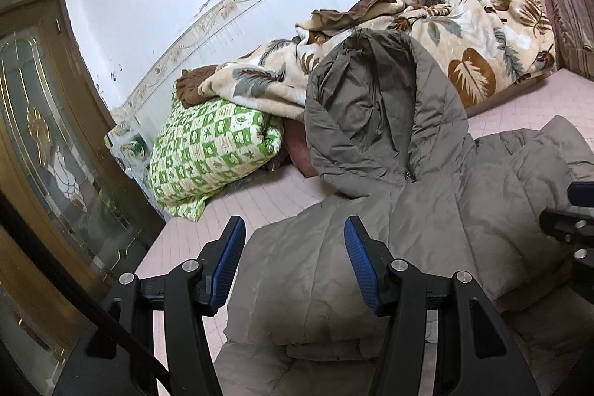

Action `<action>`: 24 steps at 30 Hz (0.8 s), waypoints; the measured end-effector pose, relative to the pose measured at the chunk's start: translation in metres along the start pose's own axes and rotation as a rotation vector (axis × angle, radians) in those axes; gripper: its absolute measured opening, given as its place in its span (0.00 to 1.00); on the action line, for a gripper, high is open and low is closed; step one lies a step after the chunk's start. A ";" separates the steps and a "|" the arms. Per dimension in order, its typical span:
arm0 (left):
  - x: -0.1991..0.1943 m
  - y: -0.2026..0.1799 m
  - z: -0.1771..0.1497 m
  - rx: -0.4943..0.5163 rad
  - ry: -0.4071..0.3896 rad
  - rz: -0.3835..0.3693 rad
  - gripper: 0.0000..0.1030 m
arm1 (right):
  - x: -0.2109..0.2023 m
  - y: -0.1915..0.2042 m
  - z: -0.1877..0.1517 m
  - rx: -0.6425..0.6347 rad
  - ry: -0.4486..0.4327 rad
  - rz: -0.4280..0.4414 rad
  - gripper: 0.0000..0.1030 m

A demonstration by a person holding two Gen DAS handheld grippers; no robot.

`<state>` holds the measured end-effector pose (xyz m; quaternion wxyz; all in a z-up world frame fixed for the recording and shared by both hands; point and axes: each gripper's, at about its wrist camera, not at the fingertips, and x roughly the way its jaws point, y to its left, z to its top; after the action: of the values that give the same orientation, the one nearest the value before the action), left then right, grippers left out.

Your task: Fold large clothes

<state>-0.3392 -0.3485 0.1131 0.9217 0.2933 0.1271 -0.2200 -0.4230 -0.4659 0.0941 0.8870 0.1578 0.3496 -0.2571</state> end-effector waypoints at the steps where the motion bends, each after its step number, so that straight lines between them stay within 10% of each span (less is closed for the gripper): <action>1: -0.002 0.000 0.001 -0.001 -0.002 -0.004 0.53 | 0.001 0.000 0.000 0.003 0.003 -0.001 0.40; 24: 0.046 0.065 -0.073 -0.294 0.266 -0.267 0.57 | 0.049 0.006 -0.016 -0.065 0.126 -0.091 0.41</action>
<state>-0.2752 -0.2727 0.0698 0.8922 0.1632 0.3159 -0.2785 -0.3979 -0.4707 0.0492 0.8553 0.1286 0.4198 -0.2752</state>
